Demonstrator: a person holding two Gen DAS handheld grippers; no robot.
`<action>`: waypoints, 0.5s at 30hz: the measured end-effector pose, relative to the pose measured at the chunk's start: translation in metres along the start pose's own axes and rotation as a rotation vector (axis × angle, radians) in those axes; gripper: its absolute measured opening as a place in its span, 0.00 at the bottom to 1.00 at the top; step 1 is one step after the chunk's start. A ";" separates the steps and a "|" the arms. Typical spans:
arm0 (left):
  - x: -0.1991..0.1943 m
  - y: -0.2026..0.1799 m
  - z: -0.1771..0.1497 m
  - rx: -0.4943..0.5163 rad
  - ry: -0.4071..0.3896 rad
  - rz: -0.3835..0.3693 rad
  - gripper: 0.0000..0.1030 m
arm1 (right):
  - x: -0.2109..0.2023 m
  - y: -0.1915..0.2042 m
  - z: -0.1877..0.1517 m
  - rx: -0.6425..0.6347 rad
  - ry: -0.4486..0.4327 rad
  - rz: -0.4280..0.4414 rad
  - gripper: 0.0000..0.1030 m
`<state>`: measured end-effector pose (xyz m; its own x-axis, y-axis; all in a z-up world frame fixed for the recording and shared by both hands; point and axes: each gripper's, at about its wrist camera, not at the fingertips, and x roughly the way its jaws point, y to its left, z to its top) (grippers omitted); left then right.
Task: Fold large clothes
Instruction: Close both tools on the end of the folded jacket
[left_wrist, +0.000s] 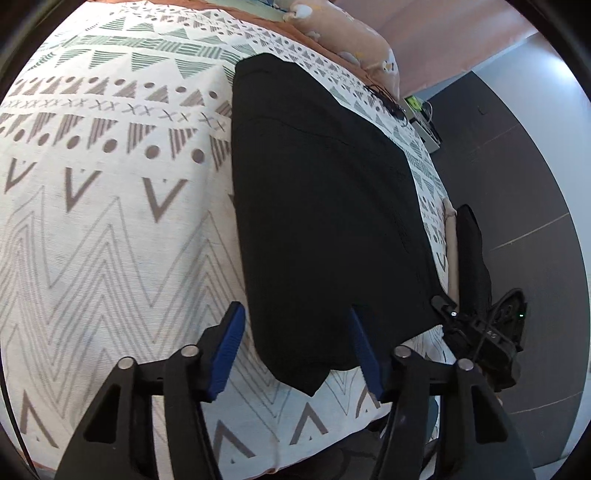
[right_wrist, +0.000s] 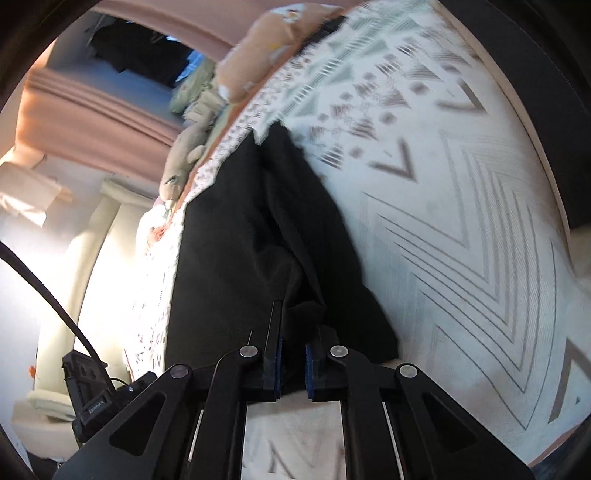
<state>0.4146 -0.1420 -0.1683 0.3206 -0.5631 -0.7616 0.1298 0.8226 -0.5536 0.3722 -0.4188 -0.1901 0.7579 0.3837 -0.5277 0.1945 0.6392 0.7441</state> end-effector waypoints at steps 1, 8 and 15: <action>0.003 -0.002 -0.001 0.001 0.012 -0.010 0.47 | -0.001 -0.003 -0.001 0.009 -0.003 -0.001 0.04; 0.006 -0.013 -0.003 0.028 0.018 -0.025 0.47 | -0.018 -0.001 -0.006 -0.006 -0.046 -0.074 0.04; 0.008 -0.009 0.007 0.017 -0.007 0.042 0.47 | -0.039 0.021 0.001 -0.090 -0.001 -0.103 0.14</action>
<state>0.4226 -0.1534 -0.1674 0.3325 -0.5278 -0.7816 0.1319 0.8466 -0.5156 0.3475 -0.4210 -0.1528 0.7373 0.3124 -0.5990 0.2149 0.7322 0.6463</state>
